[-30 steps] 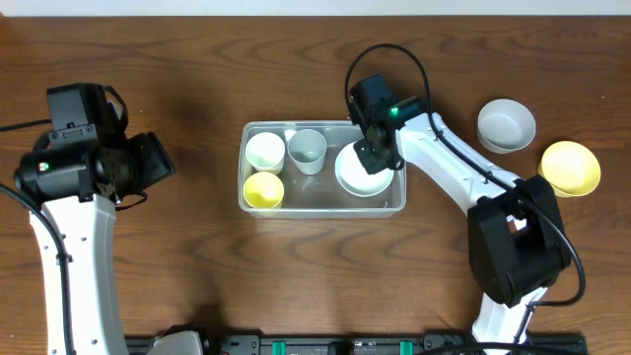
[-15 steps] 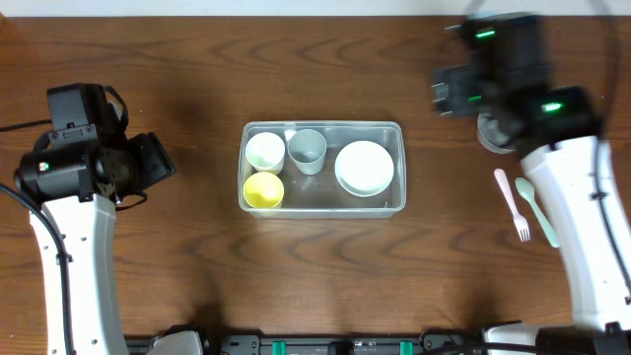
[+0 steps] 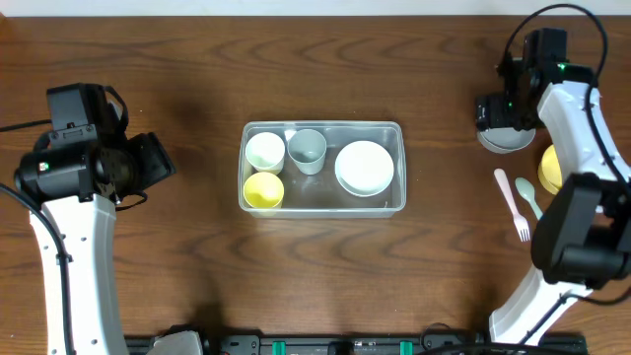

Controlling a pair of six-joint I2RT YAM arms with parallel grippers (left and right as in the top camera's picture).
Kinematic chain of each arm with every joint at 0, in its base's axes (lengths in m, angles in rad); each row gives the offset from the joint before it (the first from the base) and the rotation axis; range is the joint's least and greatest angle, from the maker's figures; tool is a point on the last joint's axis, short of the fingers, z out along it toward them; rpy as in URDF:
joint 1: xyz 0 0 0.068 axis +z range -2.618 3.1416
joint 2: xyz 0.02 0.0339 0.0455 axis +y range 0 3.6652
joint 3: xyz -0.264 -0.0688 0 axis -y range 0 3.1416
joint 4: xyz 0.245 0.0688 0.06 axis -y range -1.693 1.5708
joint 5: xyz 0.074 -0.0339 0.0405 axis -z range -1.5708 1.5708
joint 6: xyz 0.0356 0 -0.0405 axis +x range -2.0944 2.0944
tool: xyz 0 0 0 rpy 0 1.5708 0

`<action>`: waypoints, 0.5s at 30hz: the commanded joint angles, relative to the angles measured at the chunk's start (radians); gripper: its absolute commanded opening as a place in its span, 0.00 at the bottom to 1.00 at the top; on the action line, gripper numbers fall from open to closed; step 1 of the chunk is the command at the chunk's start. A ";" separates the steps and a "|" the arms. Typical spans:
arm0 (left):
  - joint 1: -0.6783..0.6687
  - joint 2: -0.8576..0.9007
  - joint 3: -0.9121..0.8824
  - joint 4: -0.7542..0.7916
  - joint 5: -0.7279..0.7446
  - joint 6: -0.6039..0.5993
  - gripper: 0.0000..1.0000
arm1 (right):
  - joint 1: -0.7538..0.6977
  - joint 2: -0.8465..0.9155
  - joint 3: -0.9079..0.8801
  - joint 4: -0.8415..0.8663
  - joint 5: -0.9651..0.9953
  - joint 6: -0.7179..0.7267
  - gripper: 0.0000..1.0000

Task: Pack container
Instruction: 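Move the right gripper back to the grey bowl and grasp its rim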

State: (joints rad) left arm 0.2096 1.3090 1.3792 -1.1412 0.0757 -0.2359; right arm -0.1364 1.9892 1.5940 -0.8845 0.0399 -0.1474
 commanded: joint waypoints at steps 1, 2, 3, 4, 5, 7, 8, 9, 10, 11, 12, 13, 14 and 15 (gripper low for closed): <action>0.008 -0.003 -0.001 -0.002 0.004 -0.002 0.68 | 0.003 0.050 0.000 0.014 -0.019 -0.046 0.92; 0.008 -0.003 -0.001 -0.002 0.004 -0.002 0.68 | 0.007 0.068 0.000 0.014 -0.030 -0.056 0.92; 0.008 -0.003 -0.001 -0.002 0.003 -0.002 0.68 | 0.011 0.081 0.000 0.013 -0.034 -0.064 0.91; 0.008 -0.003 -0.001 -0.001 0.004 -0.002 0.68 | 0.014 0.093 0.000 0.013 -0.038 -0.064 0.91; 0.008 -0.003 -0.001 -0.001 0.004 -0.002 0.68 | 0.020 0.109 0.000 0.013 -0.038 -0.063 0.91; 0.008 -0.003 -0.001 -0.001 0.004 -0.002 0.68 | 0.032 0.134 0.000 0.010 -0.037 -0.064 0.89; 0.008 -0.003 -0.001 -0.001 0.004 -0.002 0.68 | 0.036 0.141 0.000 0.008 -0.037 -0.063 0.87; 0.008 -0.003 -0.001 -0.001 0.003 -0.002 0.68 | 0.040 0.150 0.000 0.007 -0.037 -0.063 0.86; 0.008 -0.003 -0.001 -0.001 0.004 -0.002 0.68 | 0.045 0.154 0.000 0.007 -0.037 -0.063 0.83; 0.008 -0.003 -0.001 -0.002 0.004 -0.002 0.68 | 0.048 0.156 0.000 0.008 -0.037 -0.063 0.78; 0.008 -0.003 -0.001 -0.002 0.003 -0.002 0.68 | 0.051 0.156 0.000 0.011 -0.037 -0.063 0.73; 0.008 -0.003 -0.001 -0.002 0.004 -0.002 0.68 | 0.053 0.156 0.000 0.014 -0.037 -0.063 0.68; 0.008 -0.003 -0.001 -0.002 0.004 -0.002 0.68 | 0.055 0.156 0.002 0.014 -0.036 -0.063 0.63; 0.008 -0.003 -0.001 -0.002 0.004 -0.002 0.68 | 0.055 0.156 0.003 0.013 -0.033 -0.061 0.56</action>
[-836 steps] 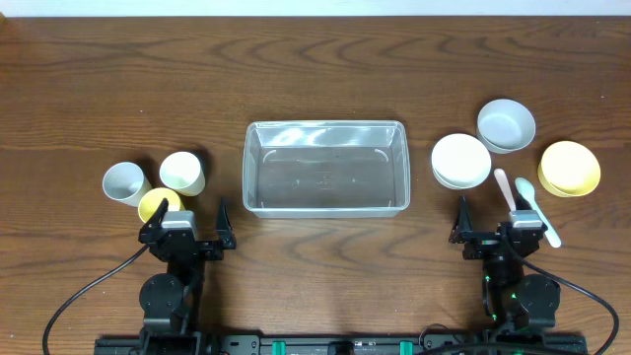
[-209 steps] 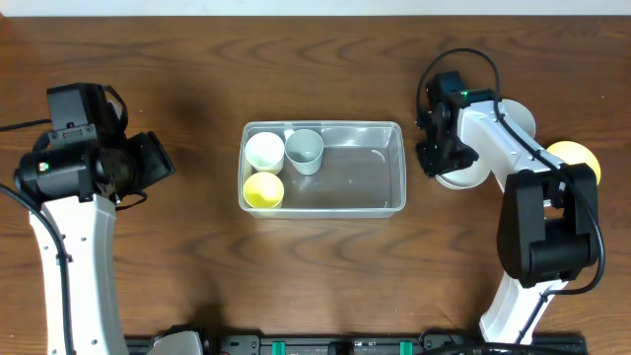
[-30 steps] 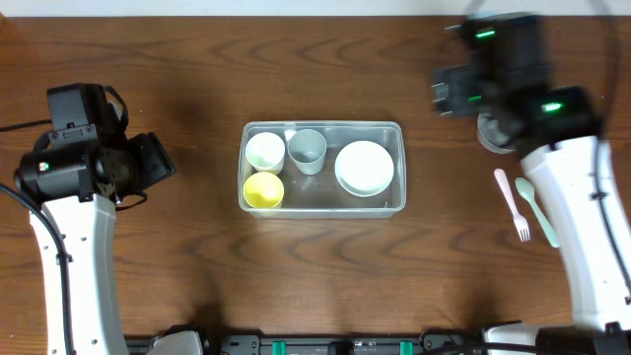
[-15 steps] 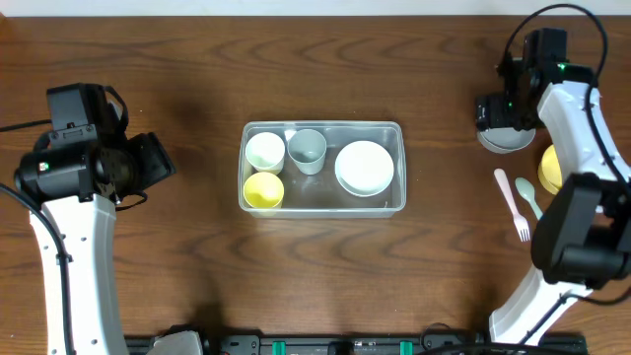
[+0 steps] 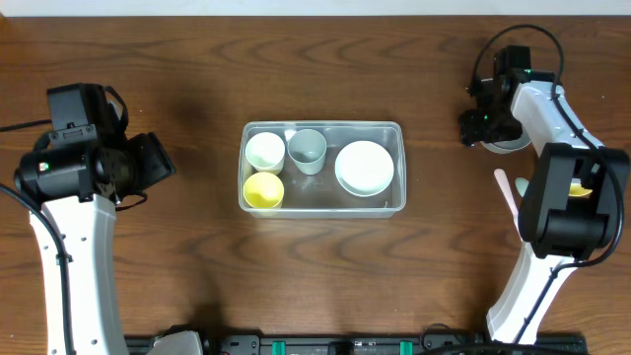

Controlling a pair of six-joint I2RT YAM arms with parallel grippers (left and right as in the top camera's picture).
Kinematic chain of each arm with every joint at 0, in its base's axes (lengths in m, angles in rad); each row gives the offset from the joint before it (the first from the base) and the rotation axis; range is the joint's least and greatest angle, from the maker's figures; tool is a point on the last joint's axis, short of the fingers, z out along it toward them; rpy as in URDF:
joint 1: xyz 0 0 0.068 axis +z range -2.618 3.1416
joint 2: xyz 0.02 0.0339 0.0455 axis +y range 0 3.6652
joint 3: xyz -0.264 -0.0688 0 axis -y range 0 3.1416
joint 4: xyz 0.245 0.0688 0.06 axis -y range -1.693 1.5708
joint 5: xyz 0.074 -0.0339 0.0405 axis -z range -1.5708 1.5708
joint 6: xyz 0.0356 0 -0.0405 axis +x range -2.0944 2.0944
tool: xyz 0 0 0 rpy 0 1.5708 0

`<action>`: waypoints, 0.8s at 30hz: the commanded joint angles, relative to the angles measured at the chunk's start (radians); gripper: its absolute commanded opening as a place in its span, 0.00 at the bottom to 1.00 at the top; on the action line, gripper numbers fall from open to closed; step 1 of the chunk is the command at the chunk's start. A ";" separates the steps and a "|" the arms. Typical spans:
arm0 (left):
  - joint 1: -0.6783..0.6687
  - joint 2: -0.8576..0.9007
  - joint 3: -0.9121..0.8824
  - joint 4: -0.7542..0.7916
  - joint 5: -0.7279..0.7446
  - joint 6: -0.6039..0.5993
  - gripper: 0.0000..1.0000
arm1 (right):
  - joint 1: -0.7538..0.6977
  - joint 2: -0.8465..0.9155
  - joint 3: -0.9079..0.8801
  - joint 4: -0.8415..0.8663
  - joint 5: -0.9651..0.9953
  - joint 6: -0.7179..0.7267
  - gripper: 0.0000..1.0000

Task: Pack container
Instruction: 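Move the right gripper back to the grey bowl and grasp its rim, then carry the grey bowl over the container and stack it on the white bowl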

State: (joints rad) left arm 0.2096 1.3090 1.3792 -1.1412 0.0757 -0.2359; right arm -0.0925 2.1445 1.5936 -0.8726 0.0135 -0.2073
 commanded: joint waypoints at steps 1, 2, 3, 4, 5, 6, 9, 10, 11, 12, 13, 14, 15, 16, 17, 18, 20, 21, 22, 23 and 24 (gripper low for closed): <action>0.008 -0.003 -0.001 -0.002 0.004 -0.002 0.68 | 0.011 0.000 0.003 0.002 0.001 0.009 0.52; 0.008 -0.003 -0.001 -0.002 0.003 -0.002 0.68 | 0.011 0.000 0.003 0.002 0.010 0.014 0.49; 0.008 -0.003 -0.001 -0.002 0.003 -0.002 0.68 | 0.011 0.000 0.003 0.001 0.015 0.019 0.44; 0.008 -0.003 -0.001 -0.002 0.003 -0.002 0.68 | 0.011 0.000 0.003 0.001 0.016 0.019 0.40; 0.008 -0.003 -0.001 -0.002 0.004 -0.002 0.68 | 0.011 0.000 0.003 0.001 0.016 0.019 0.35; 0.008 -0.003 -0.001 -0.002 0.004 -0.002 0.68 | 0.011 0.000 0.003 0.002 0.016 0.019 0.33; 0.008 -0.003 -0.001 -0.002 0.003 -0.002 0.68 | 0.011 0.000 0.003 0.002 0.016 0.019 0.26; 0.008 -0.003 -0.001 -0.002 0.004 -0.002 0.68 | 0.011 0.000 0.003 0.002 0.016 0.019 0.21; 0.008 -0.003 -0.001 -0.002 0.004 -0.002 0.68 | 0.011 0.000 0.003 0.002 0.016 0.019 0.17; 0.008 -0.003 -0.001 -0.002 0.004 -0.002 0.68 | 0.011 0.000 0.003 0.001 0.016 0.019 0.14; 0.008 -0.003 -0.001 -0.002 0.003 -0.002 0.68 | 0.011 0.000 0.003 0.001 0.016 0.020 0.13; 0.008 -0.003 -0.001 -0.002 0.003 -0.002 0.68 | 0.011 0.000 0.003 0.001 0.016 0.020 0.12; 0.008 -0.003 -0.001 -0.002 0.004 -0.002 0.68 | 0.011 0.000 0.003 0.002 0.016 0.020 0.11; 0.008 -0.003 -0.001 -0.002 0.004 -0.002 0.68 | 0.011 0.000 0.003 0.002 0.016 0.019 0.10; 0.008 -0.003 -0.001 -0.002 0.004 -0.002 0.68 | 0.011 0.000 0.003 0.002 0.016 0.019 0.08; 0.008 -0.003 -0.001 -0.002 0.004 -0.002 0.68 | 0.011 -0.002 0.003 0.002 0.016 0.019 0.06; 0.008 -0.003 -0.001 -0.002 0.003 -0.002 0.68 | 0.011 -0.005 0.004 0.001 0.016 0.020 0.04; 0.008 -0.003 -0.001 -0.002 0.003 -0.002 0.68 | 0.011 -0.007 0.004 0.002 0.016 0.020 0.03; 0.008 -0.003 -0.001 -0.002 0.003 -0.002 0.68 | 0.012 -0.011 0.005 0.001 0.016 0.020 0.02; 0.008 -0.003 -0.001 -0.002 0.003 -0.002 0.68 | 0.013 -0.013 0.008 0.000 0.016 0.026 0.01; 0.008 -0.003 -0.001 -0.002 0.003 -0.002 0.68 | 0.014 -0.018 0.013 -0.003 0.016 0.028 0.01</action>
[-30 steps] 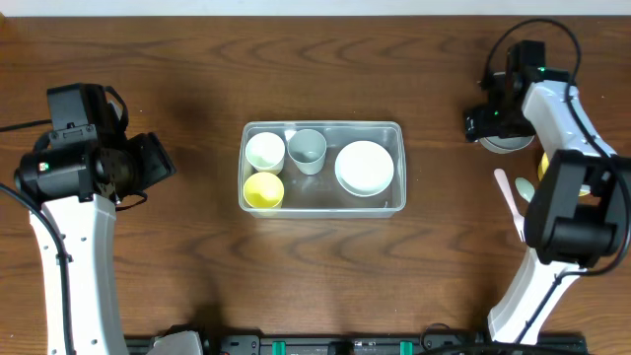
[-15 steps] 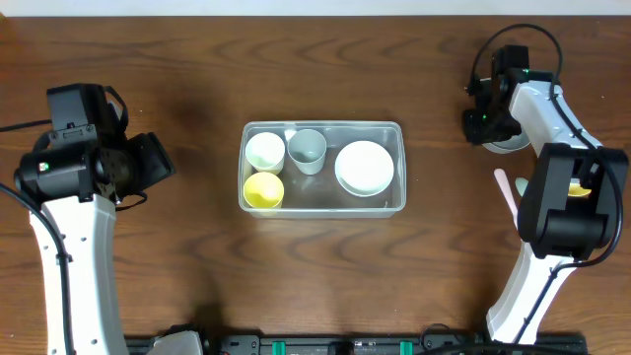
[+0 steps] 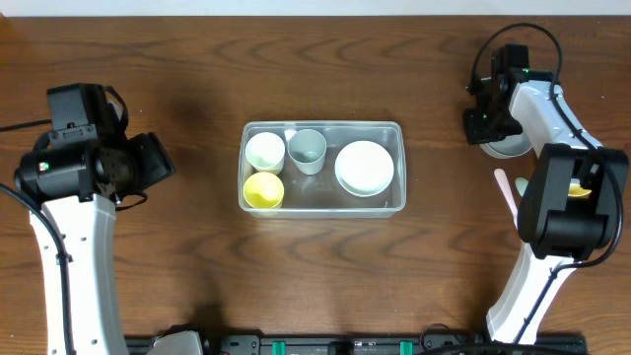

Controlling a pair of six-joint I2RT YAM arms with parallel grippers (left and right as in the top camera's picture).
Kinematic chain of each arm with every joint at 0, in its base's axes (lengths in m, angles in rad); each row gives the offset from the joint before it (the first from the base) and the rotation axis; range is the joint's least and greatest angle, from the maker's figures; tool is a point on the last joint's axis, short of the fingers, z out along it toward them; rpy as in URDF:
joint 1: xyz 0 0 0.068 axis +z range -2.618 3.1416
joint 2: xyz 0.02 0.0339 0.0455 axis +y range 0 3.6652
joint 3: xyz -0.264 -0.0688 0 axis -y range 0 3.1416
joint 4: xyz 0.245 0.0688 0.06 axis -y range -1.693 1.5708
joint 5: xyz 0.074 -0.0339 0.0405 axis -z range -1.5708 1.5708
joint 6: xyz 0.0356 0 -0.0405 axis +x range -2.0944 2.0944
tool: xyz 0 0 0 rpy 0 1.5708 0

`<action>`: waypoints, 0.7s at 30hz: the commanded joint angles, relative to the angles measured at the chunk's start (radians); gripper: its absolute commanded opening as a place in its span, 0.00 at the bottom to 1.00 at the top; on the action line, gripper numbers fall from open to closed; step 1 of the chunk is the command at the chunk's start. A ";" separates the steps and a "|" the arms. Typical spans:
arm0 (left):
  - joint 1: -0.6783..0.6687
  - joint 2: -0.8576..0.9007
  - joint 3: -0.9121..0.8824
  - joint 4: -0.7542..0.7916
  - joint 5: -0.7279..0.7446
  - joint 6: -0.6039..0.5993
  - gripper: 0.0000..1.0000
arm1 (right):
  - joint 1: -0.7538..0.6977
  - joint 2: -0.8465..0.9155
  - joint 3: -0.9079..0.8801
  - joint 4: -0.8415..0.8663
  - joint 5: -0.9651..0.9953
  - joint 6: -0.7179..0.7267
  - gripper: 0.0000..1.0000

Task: Pack container
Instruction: 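Carry the grey bowl over the container and stack it on the white bowl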

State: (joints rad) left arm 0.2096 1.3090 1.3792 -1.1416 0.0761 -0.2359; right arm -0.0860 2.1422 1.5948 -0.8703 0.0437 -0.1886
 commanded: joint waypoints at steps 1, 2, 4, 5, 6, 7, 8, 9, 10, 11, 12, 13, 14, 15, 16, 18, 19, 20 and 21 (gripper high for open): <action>0.008 -0.003 -0.001 -0.001 0.003 -0.002 0.68 | 0.010 -0.021 0.015 -0.008 -0.014 0.010 0.01; 0.008 -0.003 -0.001 -0.001 0.003 -0.002 0.68 | 0.013 -0.031 0.018 -0.010 -0.014 0.010 0.01; 0.008 -0.003 -0.001 -0.002 0.003 -0.002 0.68 | 0.022 -0.054 0.023 -0.022 -0.014 0.008 0.01; 0.008 -0.003 -0.001 -0.001 0.003 -0.002 0.68 | 0.028 -0.068 0.027 -0.030 -0.014 0.008 0.01; 0.008 -0.003 -0.001 -0.001 0.003 -0.002 0.68 | 0.036 -0.086 0.034 -0.042 -0.014 0.008 0.01; 0.008 -0.003 -0.001 -0.001 0.003 -0.002 0.68 | 0.044 -0.106 0.041 -0.055 -0.015 0.008 0.01; 0.008 -0.003 -0.001 -0.001 0.003 -0.002 0.68 | 0.056 -0.129 0.050 -0.071 -0.015 0.008 0.01; 0.008 -0.003 -0.001 -0.002 0.003 -0.002 0.68 | 0.071 -0.157 0.061 -0.092 -0.015 0.006 0.01; 0.008 -0.003 -0.001 -0.002 0.003 -0.002 0.68 | 0.089 -0.189 0.072 -0.114 -0.021 -0.006 0.01; 0.008 -0.003 -0.001 -0.002 0.003 -0.002 0.68 | 0.110 -0.223 0.084 -0.138 -0.029 -0.016 0.01; 0.008 -0.003 -0.001 -0.003 0.003 -0.002 0.68 | 0.132 -0.255 0.094 -0.158 -0.035 -0.016 0.01; 0.008 -0.003 -0.001 -0.005 0.003 -0.002 0.68 | 0.156 -0.290 0.102 -0.177 -0.045 -0.019 0.01; 0.008 -0.003 -0.001 -0.005 0.003 -0.002 0.68 | 0.193 -0.339 0.110 -0.200 -0.061 -0.031 0.01; 0.008 -0.003 -0.001 -0.005 0.003 -0.002 0.68 | 0.225 -0.376 0.111 -0.211 -0.072 -0.031 0.01; 0.008 -0.003 -0.001 -0.005 0.003 -0.002 0.68 | 0.264 -0.419 0.111 -0.219 -0.082 -0.032 0.01; 0.008 -0.003 -0.001 -0.005 0.003 -0.002 0.68 | 0.344 -0.483 0.111 -0.229 -0.086 -0.055 0.01; 0.008 -0.003 -0.001 -0.005 0.003 -0.002 0.68 | 0.382 -0.505 0.111 -0.235 -0.086 -0.065 0.01; 0.008 -0.003 -0.001 -0.005 0.003 -0.002 0.68 | 0.426 -0.524 0.111 -0.243 -0.086 -0.072 0.01; 0.008 -0.003 -0.001 -0.005 0.003 -0.002 0.68 | 0.463 -0.535 0.111 -0.250 -0.086 -0.071 0.01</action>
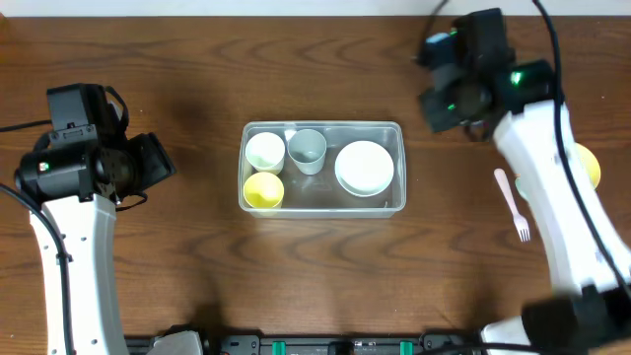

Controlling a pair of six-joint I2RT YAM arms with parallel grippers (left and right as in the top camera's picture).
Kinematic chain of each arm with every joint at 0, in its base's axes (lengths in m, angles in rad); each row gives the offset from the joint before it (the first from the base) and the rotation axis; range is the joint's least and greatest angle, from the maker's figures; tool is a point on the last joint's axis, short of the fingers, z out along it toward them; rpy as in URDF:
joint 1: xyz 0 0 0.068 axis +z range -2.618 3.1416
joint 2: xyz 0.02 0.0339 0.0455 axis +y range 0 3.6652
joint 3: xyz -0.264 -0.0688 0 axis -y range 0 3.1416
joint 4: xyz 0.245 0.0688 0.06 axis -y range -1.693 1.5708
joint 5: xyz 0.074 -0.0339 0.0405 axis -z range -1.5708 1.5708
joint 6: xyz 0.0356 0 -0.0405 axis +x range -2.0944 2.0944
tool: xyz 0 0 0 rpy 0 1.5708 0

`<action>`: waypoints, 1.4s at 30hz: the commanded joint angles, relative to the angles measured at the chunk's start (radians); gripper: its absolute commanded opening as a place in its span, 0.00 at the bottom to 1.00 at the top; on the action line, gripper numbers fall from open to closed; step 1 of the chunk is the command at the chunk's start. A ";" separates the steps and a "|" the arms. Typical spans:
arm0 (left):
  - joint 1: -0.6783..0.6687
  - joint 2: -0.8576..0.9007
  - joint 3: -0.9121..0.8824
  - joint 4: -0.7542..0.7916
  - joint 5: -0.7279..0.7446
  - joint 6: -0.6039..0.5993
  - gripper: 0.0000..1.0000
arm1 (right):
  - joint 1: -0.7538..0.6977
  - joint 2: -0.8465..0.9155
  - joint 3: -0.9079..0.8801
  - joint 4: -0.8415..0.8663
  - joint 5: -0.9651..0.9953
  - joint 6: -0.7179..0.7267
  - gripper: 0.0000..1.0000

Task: Pack container
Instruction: 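Carry the grey bowl over the container and stack it on the white bowl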

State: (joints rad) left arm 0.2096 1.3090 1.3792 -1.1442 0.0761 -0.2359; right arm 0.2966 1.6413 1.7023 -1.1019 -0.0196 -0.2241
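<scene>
A clear container [397, 133] sits mid-table. It holds a white cup [264, 150], a grey-blue cup [308, 148], a yellow cup [263, 189] and a white bowl [364, 167]. My right arm's dark wrist [463, 84] is raised high, beyond the container's right end, and its fingers are hidden beneath it. A pink fork [513, 203] lies to the right, with a yellow dish [590, 164] showing past the arm. No grey bowl is in view. My left gripper [161, 160] hangs at the far left, its jaws unclear.
The right arm's white links [547, 187] cross the table's right side and cover what lies under them. The left arm [69, 237] runs down the left edge. Bare wood surrounds the container.
My right wrist was low over the grey bowl at the right. Now it is higher and further left, near the container's right end. The bowl no longer shows. The left arm has not moved.
My right gripper stood over the grey bowl, with a pink fork, green spoon and yellow dish nearby. At the following two moments it stayed at the bowl's left rim. Now the wrist is raised near the container, and the bowl and spoon are out of sight.
</scene>
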 commanded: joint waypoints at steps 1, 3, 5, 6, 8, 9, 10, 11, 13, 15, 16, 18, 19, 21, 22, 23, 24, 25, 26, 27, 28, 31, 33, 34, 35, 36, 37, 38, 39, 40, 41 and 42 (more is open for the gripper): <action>0.008 -0.003 -0.001 -0.003 0.003 -0.002 0.68 | 0.121 -0.039 0.004 -0.029 -0.023 -0.036 0.01; 0.008 -0.003 -0.001 -0.003 0.003 -0.002 0.68 | 0.190 -0.033 0.000 -0.051 -0.022 -0.035 0.01; 0.008 -0.003 -0.001 -0.003 0.003 -0.002 0.68 | 0.243 -0.014 -0.012 -0.059 -0.021 -0.029 0.01; 0.008 -0.003 -0.001 -0.003 0.003 -0.002 0.68 | 0.257 -0.004 -0.018 -0.058 -0.014 -0.016 0.01; 0.008 -0.003 -0.001 -0.005 0.003 -0.002 0.68 | 0.275 0.023 -0.030 -0.058 -0.007 0.016 0.01; 0.008 -0.003 -0.001 -0.006 0.003 -0.002 0.68 | 0.280 0.035 -0.035 -0.058 -0.007 0.024 0.01; 0.008 -0.003 -0.001 -0.006 0.003 -0.002 0.68 | 0.282 0.050 -0.043 -0.055 -0.010 0.040 0.01; 0.008 -0.003 -0.001 -0.005 0.003 -0.002 0.68 | 0.282 0.064 -0.053 -0.050 -0.023 0.053 0.01; 0.008 -0.003 -0.001 -0.005 0.003 -0.002 0.68 | 0.282 0.091 -0.074 -0.045 -0.053 0.053 0.01; 0.008 -0.003 -0.001 -0.006 0.003 -0.002 0.68 | 0.282 0.119 -0.090 -0.044 -0.056 0.054 0.01; 0.008 -0.003 -0.001 -0.006 0.003 -0.002 0.68 | 0.282 0.141 -0.099 -0.041 -0.060 0.054 0.01; 0.008 -0.003 -0.001 -0.006 0.003 -0.002 0.68 | 0.284 0.166 -0.104 -0.037 -0.060 0.054 0.01; 0.008 -0.003 -0.001 -0.006 0.003 -0.002 0.68 | 0.286 0.182 -0.105 -0.036 -0.060 0.054 0.01; 0.008 -0.003 -0.001 -0.005 0.003 -0.002 0.68 | 0.290 0.207 -0.105 -0.032 -0.061 0.054 0.01; 0.008 -0.003 -0.001 -0.005 0.003 -0.002 0.70 | 0.293 0.216 -0.105 -0.031 -0.061 0.054 0.01; 0.008 -0.003 -0.001 -0.005 0.003 -0.002 0.68 | 0.296 0.225 -0.105 -0.028 -0.061 0.051 0.01; 0.008 -0.003 -0.001 -0.005 0.003 -0.002 0.68 | 0.298 0.230 -0.106 -0.024 -0.061 0.051 0.01; 0.008 -0.003 -0.001 -0.005 0.003 -0.002 0.68 | 0.299 0.237 -0.106 -0.019 -0.061 0.051 0.01; 0.008 -0.003 -0.001 -0.005 0.003 -0.002 0.68 | 0.299 0.239 -0.106 -0.015 -0.061 0.051 0.01; 0.008 -0.003 -0.001 -0.005 0.003 -0.002 0.68 | 0.299 0.244 -0.106 -0.008 -0.061 0.051 0.01; 0.008 -0.003 -0.001 -0.005 0.003 -0.002 0.68 | 0.299 0.246 -0.106 -0.005 -0.061 0.051 0.01; 0.008 -0.003 -0.001 -0.005 0.003 -0.002 0.68 | 0.299 0.250 -0.106 -0.005 -0.061 0.051 0.02; 0.008 -0.003 -0.001 -0.005 0.003 -0.002 0.68 | 0.299 0.251 -0.106 -0.005 -0.061 0.051 0.12; 0.008 -0.003 -0.001 -0.006 0.003 -0.002 0.68 | 0.299 0.251 -0.106 -0.005 -0.061 0.051 0.22; 0.008 -0.003 -0.001 -0.006 0.003 -0.002 0.68 | 0.299 0.251 -0.106 -0.005 -0.060 0.051 0.26; 0.008 -0.003 -0.001 -0.006 0.003 -0.002 0.68 | 0.299 0.251 -0.106 -0.005 -0.060 0.051 0.29; 0.008 -0.003 -0.001 -0.005 0.003 -0.002 0.68 | 0.299 0.251 -0.106 -0.005 -0.060 0.051 0.33; 0.008 -0.003 -0.001 -0.005 0.003 -0.002 0.68 | 0.299 0.251 -0.106 -0.005 -0.060 0.051 0.33; 0.008 -0.003 -0.001 -0.005 0.003 -0.002 0.68 | 0.299 0.251 -0.106 -0.005 -0.060 0.051 0.33; 0.008 -0.003 -0.001 -0.005 0.003 -0.002 0.68 | 0.299 0.251 -0.106 -0.005 -0.060 0.051 0.33; 0.008 -0.003 -0.001 -0.005 0.003 -0.002 0.68 | 0.299 0.251 -0.106 -0.005 -0.060 0.051 0.33; 0.008 -0.003 -0.001 -0.005 0.003 -0.002 0.68 | 0.299 0.251 -0.106 -0.005 -0.060 0.051 0.33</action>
State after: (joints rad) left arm 0.2100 1.3090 1.3792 -1.1469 0.0757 -0.2359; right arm 0.5858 1.8786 1.5990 -1.1065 -0.0757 -0.1768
